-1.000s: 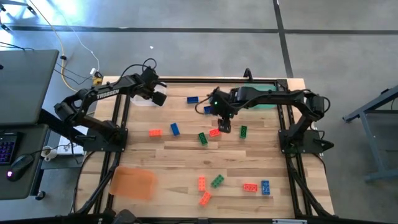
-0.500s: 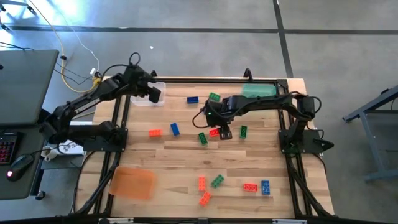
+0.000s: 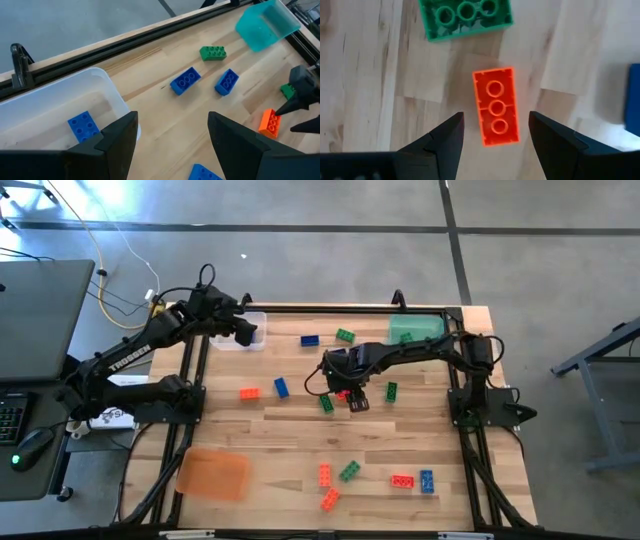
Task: Sort & place blocks by color
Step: Put the orange game piece into the orange bin
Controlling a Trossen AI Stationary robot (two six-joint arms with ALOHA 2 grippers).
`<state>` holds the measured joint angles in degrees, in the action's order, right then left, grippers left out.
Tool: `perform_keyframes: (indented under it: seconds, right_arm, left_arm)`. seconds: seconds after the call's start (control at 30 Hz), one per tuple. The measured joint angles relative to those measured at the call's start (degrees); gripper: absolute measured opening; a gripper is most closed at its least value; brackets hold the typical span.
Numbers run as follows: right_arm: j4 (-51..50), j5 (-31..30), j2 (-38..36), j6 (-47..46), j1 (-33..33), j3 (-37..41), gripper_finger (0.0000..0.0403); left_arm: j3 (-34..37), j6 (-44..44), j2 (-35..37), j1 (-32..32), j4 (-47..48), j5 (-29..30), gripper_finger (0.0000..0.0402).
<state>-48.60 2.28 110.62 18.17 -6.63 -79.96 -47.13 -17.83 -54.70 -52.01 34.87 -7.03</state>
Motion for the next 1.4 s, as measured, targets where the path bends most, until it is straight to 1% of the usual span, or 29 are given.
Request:
perform_keyframes:
  seconds: [0.13, 0.27, 0.33, 0.43, 0.67, 0.77, 0.9, 0.93, 1.07, 1.17, 1.3, 1.4]
  right_arm:
    - [-0.04, -0.84, 1.82, -0.11, 0.47, 0.0, 0.0211]
    - [-0.28, -6.66, 3.29, -1.62, 0.7, 0.0, 0.0211]
    - [-0.4, -6.15, 3.76, -2.69, 0.45, 0.0, 0.0211]
    - [-0.69, -3.27, 4.26, -3.1, 0.15, 0.0, 0.0211]
    - [-0.14, -3.06, 5.83, -2.85, -0.11, 0.22, 0.0208]
    - [-0.62, -2.53, 6.3, -4.46, -0.11, 0.16, 0.0183]
    - [-0.76, -1.91, 6.42, -7.83, -0.07, 0.03, 0.0115]
    - [-0.81, -1.69, 6.4, -8.88, -0.09, 0.0, 0.0108]
    - [-1.63, -0.72, 6.11, -11.93, -0.11, -0.08, 0.0108]
    - [-4.97, -0.49, 6.09, -12.37, -0.11, -1.81, 0.0108]
    - [-7.82, -2.62, 5.98, -12.37, -0.09, -7.2, 0.0108]
    - [-9.34, -2.92, 6.02, -12.32, -0.13, -11.83, 0.0108]
  left_arm:
    - [0.0, 0.0, -0.01, 0.0, 0.02, -0.04, 0.0229]
    - [0.0, 0.01, -0.01, 0.0, 0.01, -0.21, 0.0229]
    - [0.0, 0.0, 0.0, 0.0, 0.02, -0.26, 0.0229]
    - [0.0, 0.01, 0.0, 0.0, 0.0, -0.34, 0.0229]
    - [0.0, 0.39, -0.02, 0.0, 0.02, -0.46, 0.0229]
    - [0.0, 0.42, -0.02, 0.0, 0.02, -0.62, 0.0229]
    - [0.0, 0.44, -0.02, 0.0, 0.0, -0.89, 0.0229]
    - [0.0, 0.57, -0.02, 0.0, 0.0, -0.89, 0.0229]
    - [0.0, 2.1, -0.02, 0.0, -0.02, -1.04, 0.0229]
    - [0.0, 2.1, -0.02, 0.0, -0.11, -1.37, 0.0229]
    - [0.0, 2.56, -0.04, 0.0, -0.23, -1.39, 0.0229]
    - [0.0, 2.57, -0.04, 0.07, -0.26, -2.32, 0.023]
